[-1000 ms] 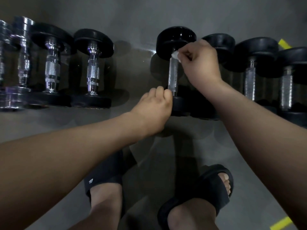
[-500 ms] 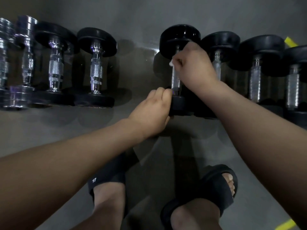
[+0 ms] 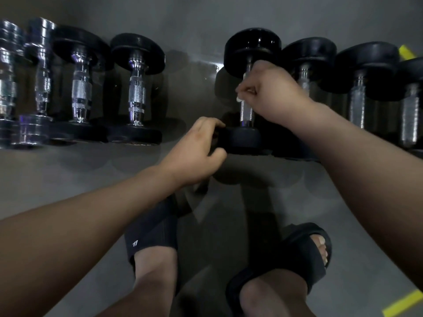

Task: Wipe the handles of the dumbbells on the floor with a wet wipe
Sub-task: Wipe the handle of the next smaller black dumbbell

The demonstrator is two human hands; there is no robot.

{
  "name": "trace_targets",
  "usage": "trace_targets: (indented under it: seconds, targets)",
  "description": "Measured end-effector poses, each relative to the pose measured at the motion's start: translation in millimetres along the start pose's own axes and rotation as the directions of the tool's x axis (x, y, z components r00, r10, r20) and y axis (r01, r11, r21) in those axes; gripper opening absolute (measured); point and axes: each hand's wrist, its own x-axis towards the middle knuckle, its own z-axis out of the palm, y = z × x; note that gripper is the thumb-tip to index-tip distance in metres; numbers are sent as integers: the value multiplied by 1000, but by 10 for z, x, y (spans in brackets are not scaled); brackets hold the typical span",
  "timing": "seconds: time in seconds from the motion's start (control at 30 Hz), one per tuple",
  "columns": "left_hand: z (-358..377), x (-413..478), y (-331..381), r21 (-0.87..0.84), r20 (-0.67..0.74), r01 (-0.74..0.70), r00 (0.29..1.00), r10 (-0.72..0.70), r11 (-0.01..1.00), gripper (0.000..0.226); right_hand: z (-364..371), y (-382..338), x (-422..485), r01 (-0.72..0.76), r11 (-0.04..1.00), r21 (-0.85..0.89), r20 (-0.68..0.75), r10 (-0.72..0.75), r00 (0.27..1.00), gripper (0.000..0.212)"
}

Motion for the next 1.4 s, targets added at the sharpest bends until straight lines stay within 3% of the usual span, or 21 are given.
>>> trace_targets:
  seconds: [0.13, 0.33, 0.4, 0.53, 0.6, 0.73, 0.8, 0.9, 1.0, 1.1, 1.17, 1.23, 1.33, 1.4]
  targets:
    - [-71, 22, -5, 5, -49, 68, 996, -68, 998, 33, -4, -11, -266, 85, 994, 63, 129, -93, 987, 13]
    - [-79, 35, 2, -52, -83, 155, 984, -159, 987, 24, 3, 178, -267, -189, 926, 328, 63, 178, 982, 8]
    - [-59, 42, 36, -74, -83, 152, 984, -158, 986, 20, 27, 154, -285, -236, 920, 314, 44, 234, 971, 9]
    - [-21, 57, 89, -79, -104, 190, 975, -197, 979, 10, 19, 125, -386, -282, 940, 190, 179, 250, 952, 15]
    - [-9, 65, 117, -51, -120, 186, 974, -191, 981, 9, 48, 161, -343, -322, 913, 251, 154, 291, 944, 17]
    - [-17, 82, 174, 30, -122, 174, 978, -169, 984, 12, 118, 191, -84, -408, 805, 430, -116, 497, 860, 13]
    - [-24, 98, 202, 55, -113, 181, 978, -174, 982, 13, 169, 197, 13, -439, 732, 521, -153, 586, 796, 8]
    - [-38, 105, 239, 73, -107, 209, 974, -201, 975, 13, 244, 224, 6, -459, 574, 678, -18, 637, 770, 9]
    - [-35, 115, 275, 87, -114, 228, 969, -218, 970, 14, 209, 234, -78, -539, 481, 692, 193, 596, 779, 8]
    - [-31, 135, 328, 103, -112, 242, 967, -230, 965, 16, 164, 237, -21, -474, 298, 829, 224, 599, 769, 14]
    - [-35, 140, 359, 123, -103, 237, 969, -225, 964, 17, 186, 232, 45, -463, 241, 853, 231, 621, 749, 13]
    - [-36, 139, 375, 145, -97, 229, 971, -217, 963, 17, 153, 217, -23, -552, 294, 780, 287, 616, 734, 13]
    - [-47, 146, 384, 164, -100, 234, 971, -219, 958, 18, 49, 217, -213, -677, 523, 518, 420, 534, 734, 20]
    - [-51, 143, 392, 171, -99, 240, 969, -225, 956, 18, 4, 190, -235, -688, 563, 459, 439, 529, 726, 26]
